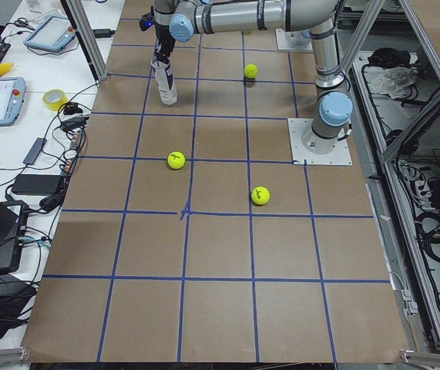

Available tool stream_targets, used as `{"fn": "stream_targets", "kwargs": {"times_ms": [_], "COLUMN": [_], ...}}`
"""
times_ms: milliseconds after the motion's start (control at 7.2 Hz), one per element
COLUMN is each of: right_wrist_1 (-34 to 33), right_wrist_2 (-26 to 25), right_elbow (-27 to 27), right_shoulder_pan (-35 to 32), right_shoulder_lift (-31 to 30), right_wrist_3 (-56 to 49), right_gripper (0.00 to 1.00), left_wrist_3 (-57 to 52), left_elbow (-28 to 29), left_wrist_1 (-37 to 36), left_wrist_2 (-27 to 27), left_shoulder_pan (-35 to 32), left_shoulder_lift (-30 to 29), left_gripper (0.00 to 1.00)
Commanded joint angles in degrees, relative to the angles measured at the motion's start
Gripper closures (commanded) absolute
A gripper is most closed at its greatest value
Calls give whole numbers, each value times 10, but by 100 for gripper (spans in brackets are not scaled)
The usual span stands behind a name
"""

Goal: Lift up tennis ball bucket
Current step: 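Grasp the can rim with the left gripper and tilt it upright, then set the can upright on the table and open the left gripper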

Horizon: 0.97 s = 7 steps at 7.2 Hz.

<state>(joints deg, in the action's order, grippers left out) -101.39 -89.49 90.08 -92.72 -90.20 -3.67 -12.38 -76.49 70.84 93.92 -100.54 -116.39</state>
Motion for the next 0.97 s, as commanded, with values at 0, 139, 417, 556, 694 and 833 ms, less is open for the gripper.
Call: {"fn": "stream_targets", "kwargs": {"times_ms": [0, 139, 417, 556, 694, 833], "right_wrist_1": [0, 1, 1, 1, 1, 1], "right_wrist_2": [-1, -1, -2, -2, -1, -1], "right_elbow": [0, 0, 1, 0, 1, 1], "right_shoulder_pan": [0, 0, 1, 0, 0, 0], "right_shoulder_lift": [-1, -1, -2, -2, -2, -1], "right_wrist_3": [1, 0, 0, 0, 0, 0], "right_gripper": [0, 0, 0, 0, 0, 0], "left_wrist_3": [-1, 2, 8, 7, 7, 7], "left_elbow": [-2, -2, -2, -3, -3, -3], "left_wrist_1": [-4, -4, -4, -4, -3, -3], "left_wrist_2": [-1, -18, -30, -30, -31, -31], "left_shoulder_pan": [-4, -4, -4, -4, -4, -4], "left_shoulder_lift": [-7, -7, -9, -9, -9, -6], "left_gripper": [100, 100, 81, 80, 71, 62]}}
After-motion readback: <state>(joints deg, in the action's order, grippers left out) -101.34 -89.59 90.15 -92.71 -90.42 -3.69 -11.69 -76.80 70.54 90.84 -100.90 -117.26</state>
